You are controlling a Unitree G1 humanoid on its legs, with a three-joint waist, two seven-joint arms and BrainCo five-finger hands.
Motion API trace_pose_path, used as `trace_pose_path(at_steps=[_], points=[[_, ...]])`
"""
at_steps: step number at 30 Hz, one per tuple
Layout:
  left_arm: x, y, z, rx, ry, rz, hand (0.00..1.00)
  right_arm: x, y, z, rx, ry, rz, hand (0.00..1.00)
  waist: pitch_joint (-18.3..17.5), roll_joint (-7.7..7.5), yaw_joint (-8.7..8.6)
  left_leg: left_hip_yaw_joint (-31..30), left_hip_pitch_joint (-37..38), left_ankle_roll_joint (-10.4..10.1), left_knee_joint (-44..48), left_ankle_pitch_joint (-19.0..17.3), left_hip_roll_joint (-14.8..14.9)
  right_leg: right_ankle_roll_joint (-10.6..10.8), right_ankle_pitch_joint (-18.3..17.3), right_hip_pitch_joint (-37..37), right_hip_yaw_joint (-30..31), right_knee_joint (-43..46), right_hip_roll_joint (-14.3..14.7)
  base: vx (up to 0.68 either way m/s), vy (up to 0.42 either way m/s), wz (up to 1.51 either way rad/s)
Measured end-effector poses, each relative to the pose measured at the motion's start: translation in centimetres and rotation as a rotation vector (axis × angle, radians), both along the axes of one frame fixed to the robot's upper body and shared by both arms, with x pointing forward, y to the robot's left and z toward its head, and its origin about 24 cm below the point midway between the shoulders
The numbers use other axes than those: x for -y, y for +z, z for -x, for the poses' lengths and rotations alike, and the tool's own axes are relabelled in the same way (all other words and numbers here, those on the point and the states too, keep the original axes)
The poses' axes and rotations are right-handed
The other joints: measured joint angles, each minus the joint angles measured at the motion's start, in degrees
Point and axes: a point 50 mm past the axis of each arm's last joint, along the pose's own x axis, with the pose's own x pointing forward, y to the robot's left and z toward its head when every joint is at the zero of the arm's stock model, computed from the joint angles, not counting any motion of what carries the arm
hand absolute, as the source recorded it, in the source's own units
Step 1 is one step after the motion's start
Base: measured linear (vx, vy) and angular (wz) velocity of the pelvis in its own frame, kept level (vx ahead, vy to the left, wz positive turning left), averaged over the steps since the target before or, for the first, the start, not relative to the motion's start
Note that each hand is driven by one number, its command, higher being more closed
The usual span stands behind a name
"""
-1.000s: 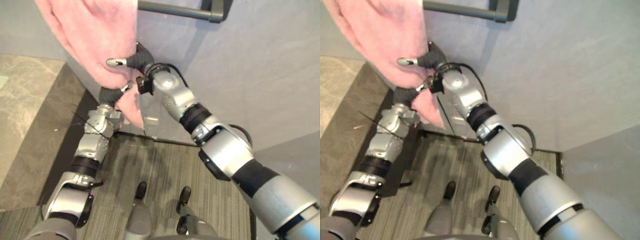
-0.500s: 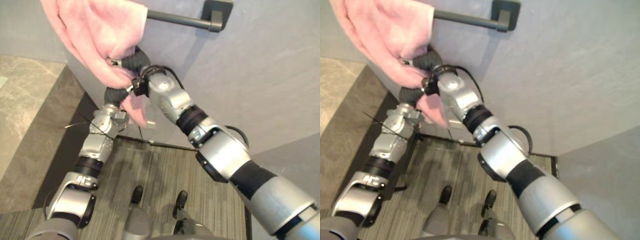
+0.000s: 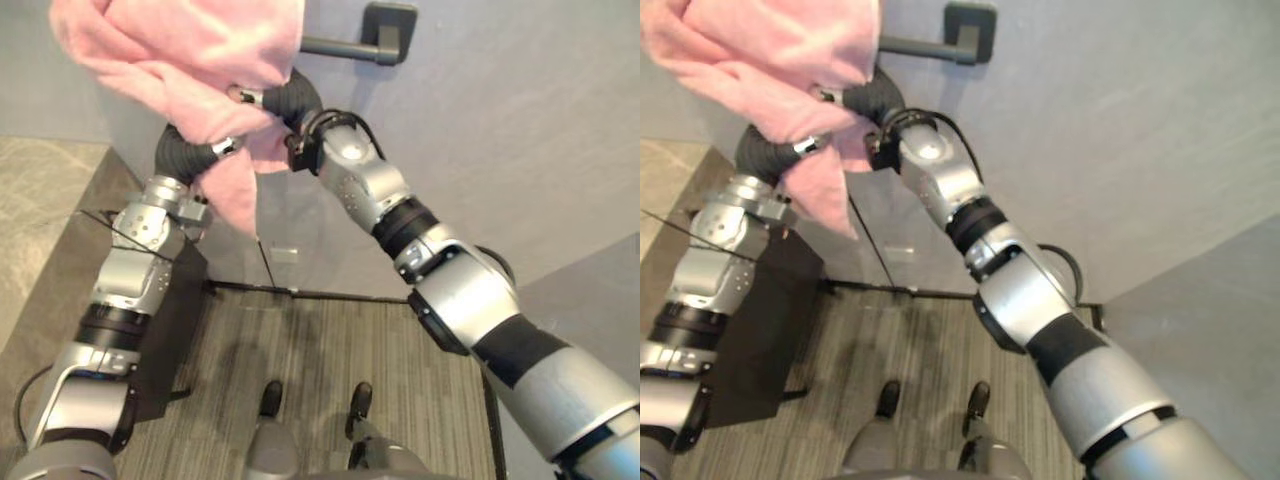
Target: Organize washtable
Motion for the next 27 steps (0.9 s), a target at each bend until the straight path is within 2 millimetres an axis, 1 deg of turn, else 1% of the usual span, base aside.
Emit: trace_pose_path(at_steps=[13,19,23,27], points=[[0.0,-0.1,0.0,-0.008,-0.024,-0.004,1.00,0.5,-0.2,-0.3,-0.007,0.006,0.014,1.00,-0.27,1.12,-0.14,-0.06,0.58,0.21,-0.03,-0.13,-0.41,-0.14,0.09,0.75,-0.11,0.16,-0.05,0.00,0.048,0.01],[-0.2,-0.7,-0.1,-0.043,-0.028,-0.006,1.00,0.6,-0.9,-0.5,-0.050,0.008,0.015,1.00,-0.33,1.31,-1.40,-0.24,0.51,0.37,-0.15,-0.21,-1.16,0.04,-0.02,0.86,-0.37,0.09,-0.97,0.00,0.062,0.04],[-0.3,-1.2,-0.1,-0.062,-0.028,-0.002,1.00,0.6,-1.1,-0.5,-0.061,0.011,0.023,1.00,-0.33,1.31,-1.66,-0.23,0.51,0.40,-0.18,-0.24,-1.24,0.11,-0.08,0.86,-0.37,0.01,-1.19,0.01,0.041,0.01],[-0.3,-2.1,0.0,-0.093,-0.047,0.017,1.00,0.7,-1.9,-0.6,-0.085,0.023,0.029,1.00,-0.33,1.32,-2.14,-0.32,0.42,0.40,-0.24,-0.24,-1.35,0.26,-0.19,0.85,-0.56,0.02,-1.44,0.02,0.034,0.03]])
